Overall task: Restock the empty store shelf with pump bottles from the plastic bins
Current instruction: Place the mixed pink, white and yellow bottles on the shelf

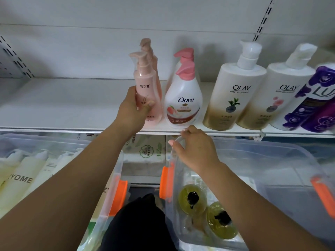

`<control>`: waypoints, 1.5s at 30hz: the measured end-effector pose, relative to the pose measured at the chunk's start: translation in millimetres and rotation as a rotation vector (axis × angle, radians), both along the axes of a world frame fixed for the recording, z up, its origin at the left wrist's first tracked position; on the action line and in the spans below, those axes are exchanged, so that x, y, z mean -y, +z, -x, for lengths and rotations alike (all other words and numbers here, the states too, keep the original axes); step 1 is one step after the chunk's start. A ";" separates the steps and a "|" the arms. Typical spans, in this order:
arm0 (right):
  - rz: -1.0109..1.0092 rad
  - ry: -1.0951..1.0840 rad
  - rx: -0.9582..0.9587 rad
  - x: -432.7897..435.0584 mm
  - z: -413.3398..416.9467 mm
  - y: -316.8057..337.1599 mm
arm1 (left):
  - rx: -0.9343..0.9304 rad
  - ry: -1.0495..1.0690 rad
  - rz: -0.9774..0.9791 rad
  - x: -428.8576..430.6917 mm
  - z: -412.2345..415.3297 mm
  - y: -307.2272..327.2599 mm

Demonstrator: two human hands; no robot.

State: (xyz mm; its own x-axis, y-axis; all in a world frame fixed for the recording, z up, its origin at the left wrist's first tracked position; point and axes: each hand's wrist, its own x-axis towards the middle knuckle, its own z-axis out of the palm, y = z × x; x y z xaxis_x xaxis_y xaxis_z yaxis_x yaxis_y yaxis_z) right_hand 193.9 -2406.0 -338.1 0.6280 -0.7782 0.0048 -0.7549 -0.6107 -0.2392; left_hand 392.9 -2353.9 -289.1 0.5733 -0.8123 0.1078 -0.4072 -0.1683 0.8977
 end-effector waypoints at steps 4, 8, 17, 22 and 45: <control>-0.011 0.011 -0.002 -2.5 3.2 -0.8 | 0.010 0.012 -0.012 -0.9 7.0 1.4; -0.069 0.041 0.019 -1.8 7.8 1.9 | 0.023 -0.009 -0.081 -6.6 9.9 6.9; -0.357 -0.121 0.499 -26.8 77.3 15.2 | -0.037 0.249 -0.200 -56.1 91.1 9.9; -0.677 -0.065 0.231 -42.2 140.7 17.9 | -0.067 0.001 -0.474 -84.4 146.0 -13.2; -0.715 -0.171 0.003 -44.0 173.8 -44.8 | 0.068 -0.113 -0.757 -91.8 166.9 -44.6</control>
